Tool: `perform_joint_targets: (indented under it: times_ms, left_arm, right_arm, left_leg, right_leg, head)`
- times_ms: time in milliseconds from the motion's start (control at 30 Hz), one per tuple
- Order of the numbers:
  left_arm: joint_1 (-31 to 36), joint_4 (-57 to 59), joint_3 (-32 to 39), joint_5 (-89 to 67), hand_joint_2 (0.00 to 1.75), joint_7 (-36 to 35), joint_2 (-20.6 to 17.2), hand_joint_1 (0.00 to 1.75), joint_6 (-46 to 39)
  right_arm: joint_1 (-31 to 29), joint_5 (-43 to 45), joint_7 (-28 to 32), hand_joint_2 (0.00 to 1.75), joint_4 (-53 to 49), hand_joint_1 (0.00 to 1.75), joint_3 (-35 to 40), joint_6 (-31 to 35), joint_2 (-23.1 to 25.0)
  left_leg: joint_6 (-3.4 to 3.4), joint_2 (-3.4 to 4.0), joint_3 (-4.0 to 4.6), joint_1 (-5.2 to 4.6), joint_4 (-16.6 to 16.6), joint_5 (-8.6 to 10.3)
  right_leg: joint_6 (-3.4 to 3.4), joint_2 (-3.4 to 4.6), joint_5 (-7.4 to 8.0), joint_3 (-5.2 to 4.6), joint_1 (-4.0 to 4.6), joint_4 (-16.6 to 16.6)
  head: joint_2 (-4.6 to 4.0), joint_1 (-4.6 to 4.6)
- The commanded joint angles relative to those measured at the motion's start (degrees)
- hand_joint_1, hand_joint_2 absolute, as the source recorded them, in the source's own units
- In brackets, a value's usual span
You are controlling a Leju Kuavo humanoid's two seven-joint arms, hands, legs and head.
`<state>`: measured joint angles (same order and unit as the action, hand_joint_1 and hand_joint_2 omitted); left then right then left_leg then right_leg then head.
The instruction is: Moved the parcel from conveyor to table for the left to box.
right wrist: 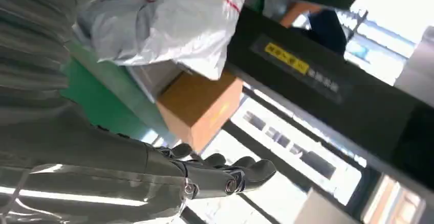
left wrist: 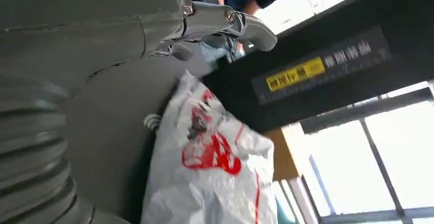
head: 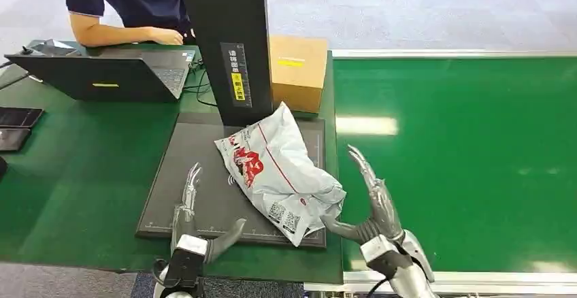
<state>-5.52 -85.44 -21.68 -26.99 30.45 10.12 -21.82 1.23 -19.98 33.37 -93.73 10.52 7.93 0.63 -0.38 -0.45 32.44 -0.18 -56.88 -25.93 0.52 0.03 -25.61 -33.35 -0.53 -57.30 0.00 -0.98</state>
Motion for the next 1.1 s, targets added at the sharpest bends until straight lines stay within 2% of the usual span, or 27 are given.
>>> perform_joint_targets:
  times_ms: [33, 267, 433, 600, 800, 967, 1100]
  left_arm:
    - [2.6, -3.1, 4.5, -3.4, 1.75, 0.4, 1.1, 0.0, 4.8]
    - [3.4, -5.0, 3.4, -6.0, 1.75, 1.1, 0.7, 0.0, 5.6]
    - [7.6, -3.9, 0.9, -10.4, 1.75, 0.1, 1.0, 0.0, 7.7]
    - [11.8, -1.3, -2.6, -16.4, 1.75, -3.6, 0.9, 0.0, 9.6]
    - [18.0, 8.1, -4.6, -20.1, 1.75, -5.9, 0.7, 0.0, 11.4]
    - [26.3, 22.4, -8.4, -22.6, 1.75, -6.3, 1.4, 0.0, 15.4]
    - [29.8, 31.1, -11.1, -23.5, 1.75, -5.4, 1.4, 0.0, 16.3]
  right_arm:
    - [15.4, 4.4, 0.0, 1.75, -16.8, 0.0, -12.2, 0.4, 4.8]
    - [15.8, 4.2, 0.1, 1.75, -14.8, 0.0, -20.3, -6.7, 10.6]
    - [15.6, 4.7, 0.7, 1.75, -15.0, 0.0, -22.2, -8.4, 12.4]
    - [13.6, 3.5, -1.2, 1.75, -15.1, 0.0, -22.6, -9.9, 13.9]
    - [11.7, 3.2, -1.4, 1.75, -13.4, 0.0, -23.2, -11.0, 13.8]
    - [10.5, 3.1, -1.6, 1.75, -12.1, 0.0, -23.9, -11.2, 13.5]
    - [10.8, 3.2, -1.6, 1.75, -11.1, 0.0, -24.1, -11.6, 13.5]
  left_leg:
    - [-0.05, -0.32, 0.08, 0.0, 0.0, 0.04]
    - [-0.08, -0.11, 0.01, 0.01, 0.0, 0.04]
    - [-0.05, -0.2, 0.02, 0.02, 0.0, 0.07]
    - [-0.06, -0.1, 0.02, 0.02, 0.0, 0.08]
    - [-0.05, -0.1, -0.09, -0.01, 0.1, 0.1]
    - [-0.04, -0.13, -0.12, -0.01, 0.1, 0.15]
    - [0.02, -0.06, -0.13, -0.02, 0.1, 0.15]
  right_leg:
    - [-0.03, -0.36, -0.08, 0.04, 0.0, 0.0]
    - [-0.05, -0.15, -0.01, 0.05, 0.02, 0.0]
    - [-0.03, -0.25, 0.0, 0.08, 0.02, 0.0]
    - [-0.05, -0.16, 0.05, 0.05, 0.02, 0.0]
    - [-0.04, -0.15, 0.08, 0.14, -0.01, 0.1]
    - [-0.04, -0.18, 0.11, 0.19, 0.0, 0.1]
    - [-0.02, -0.11, 0.11, 0.19, -0.01, 0.1]
  head:
    - [0.0, 0.04]
    - [0.0, 0.0]
    - [0.0, 0.02]
    - [0.0, 0.0]
    - [0.0, 0.02]
    - [0.0, 0.02]
    - [0.0, 0.0]
